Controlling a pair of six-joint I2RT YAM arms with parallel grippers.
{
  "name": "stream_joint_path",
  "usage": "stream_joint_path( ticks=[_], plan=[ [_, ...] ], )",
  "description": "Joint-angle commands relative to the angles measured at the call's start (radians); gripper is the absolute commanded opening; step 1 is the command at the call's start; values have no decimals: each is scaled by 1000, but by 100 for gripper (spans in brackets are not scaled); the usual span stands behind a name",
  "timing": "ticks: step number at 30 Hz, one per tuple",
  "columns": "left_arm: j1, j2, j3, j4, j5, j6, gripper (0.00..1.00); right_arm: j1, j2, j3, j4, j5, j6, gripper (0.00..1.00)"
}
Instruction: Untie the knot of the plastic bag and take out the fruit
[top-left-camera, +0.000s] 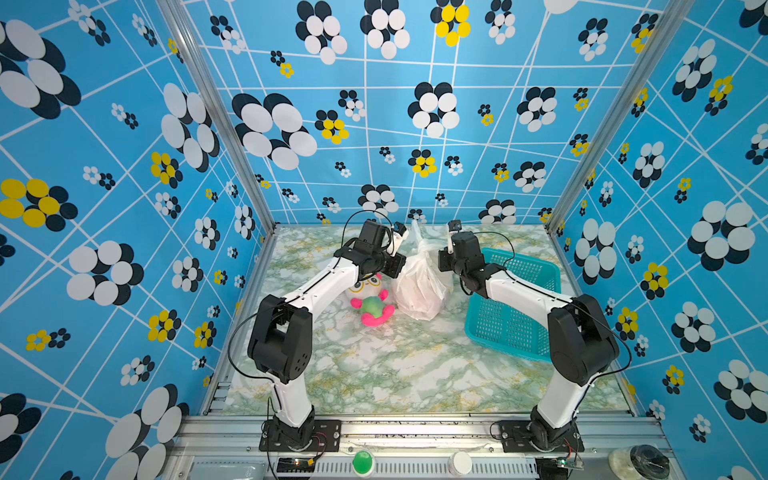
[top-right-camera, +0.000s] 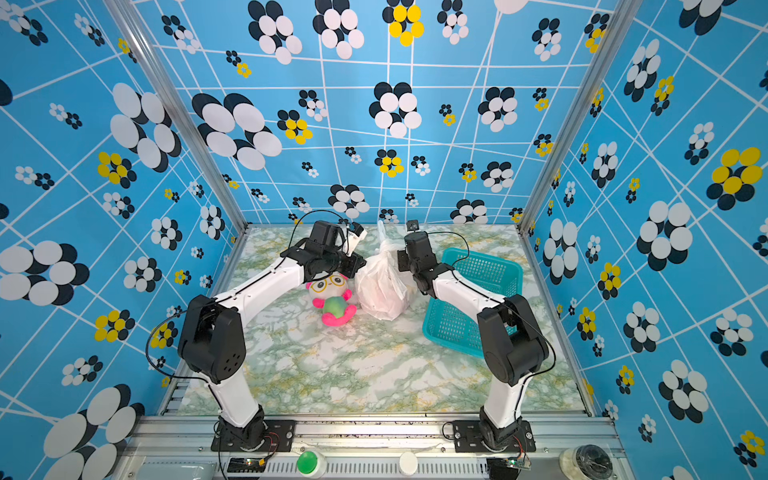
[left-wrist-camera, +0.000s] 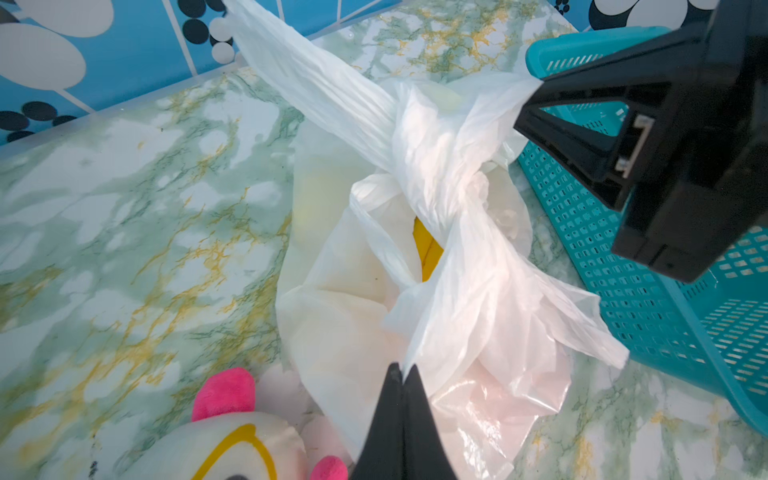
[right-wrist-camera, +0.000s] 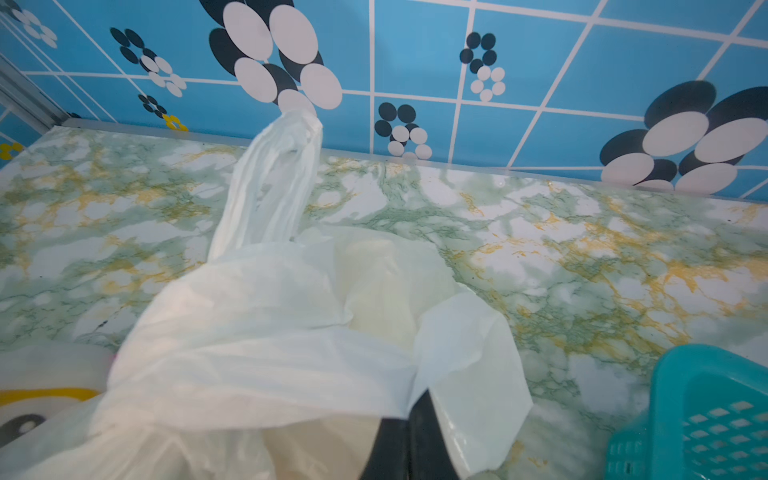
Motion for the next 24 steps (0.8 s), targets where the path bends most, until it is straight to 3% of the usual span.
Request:
stream_joint_path(
  ticks=[1, 5, 10, 16, 19, 21, 24],
  plan=[
    [12, -34, -14, 16, -48, -19, 0, -3, -68, -64, 62, 10, 29, 0],
    [14, -42, -17, 22, -85, -24, 0, -3, -151, -149, 118, -29, 7, 0],
    [8, -69, -44, 49, -67, -21, 0, -3, -230, -267, 252, -181, -36, 0],
    [-11, -55, -25, 18, -46, 5, 0, -2, -253, -319, 311, -276, -85, 0],
    [-21, -42, -4, 1, -22, 14, 1, -2, -241, -297, 277, -239, -102, 51],
    [-26, -43, -1, 1, -16, 19, 12, -3, -225, -272, 251, -206, -112, 63],
    [-27, -59, -20, 16, 14, 20, 38, -2, -193, -225, 197, -190, -127, 66]
  ],
)
